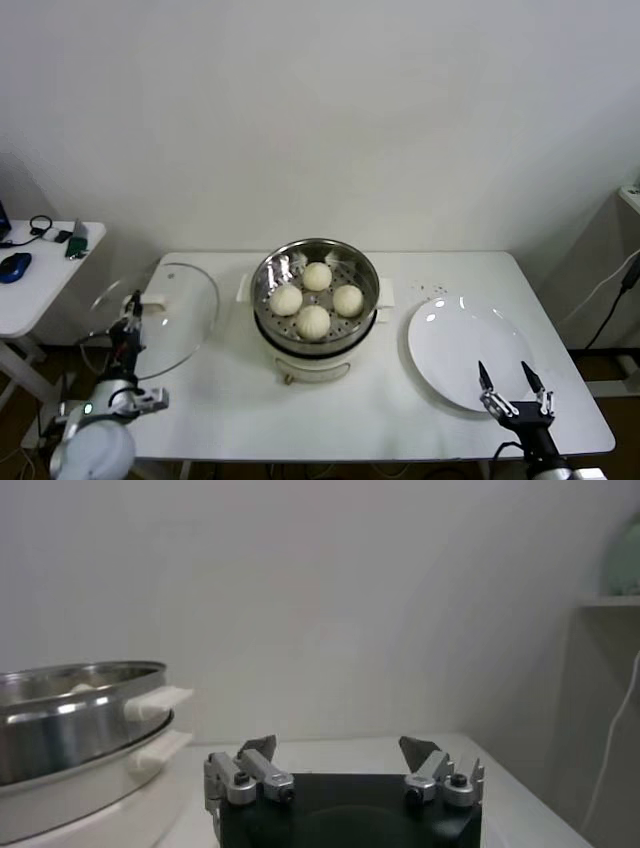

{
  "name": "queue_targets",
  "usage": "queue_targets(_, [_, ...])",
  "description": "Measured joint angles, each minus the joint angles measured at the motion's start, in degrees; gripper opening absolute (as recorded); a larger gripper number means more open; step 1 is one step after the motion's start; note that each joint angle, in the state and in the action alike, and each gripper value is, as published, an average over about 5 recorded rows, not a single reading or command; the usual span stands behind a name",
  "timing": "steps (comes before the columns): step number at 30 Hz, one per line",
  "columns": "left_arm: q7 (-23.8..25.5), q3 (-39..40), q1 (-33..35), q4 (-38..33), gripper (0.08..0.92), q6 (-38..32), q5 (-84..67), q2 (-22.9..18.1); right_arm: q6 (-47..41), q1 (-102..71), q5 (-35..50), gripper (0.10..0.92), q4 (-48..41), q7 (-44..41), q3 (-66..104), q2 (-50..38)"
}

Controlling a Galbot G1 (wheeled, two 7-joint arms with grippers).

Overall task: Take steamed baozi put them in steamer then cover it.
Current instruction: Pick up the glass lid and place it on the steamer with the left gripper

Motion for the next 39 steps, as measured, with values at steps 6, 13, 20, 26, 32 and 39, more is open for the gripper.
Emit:
queue_targets(6, [6.3,5.5,-4.8,-6.6,0.134,8.2,1.0,2.0,-0.3,0.4,-1.3,0.823,0.1,0.9,-0.4,0.3])
queue_targets(13, [13.7,16.6,-14.1,-9.4,0.134,16.6,5.6,1.0,-0.1,1.2,-1.6,0.823,-0.3,0.8,-1.0,0.3])
queue_targets(20, [20.4,27.9,-23.5,-8.5,0.134,21.9,12.1,-3.7,0.4,2.1,-1.2,0.823,-1.2,0.1,-2.0,-0.1])
queue_targets(26, [24.2,34.8,-28.1,-5.0,0.134,23.9,17.8,-10.2,0.4,2.5,-0.8,0.823,-1.7,-0.3,-2.2,-0.5])
queue_targets(32, [25.7,38.3,-29.7,-0.7,0.134,24.5,23.6,-17.2,0.4,2.8,-0.4,0.823,-2.1,-0.7,-2.1,-0.8])
queue_targets(39, [25.9,39.7,-29.0,3.2,0.134,24.5,28.9,-23.5,0.7,2.6,-0.3,0.823,-2.7,-1.1,-2.1,-1.1])
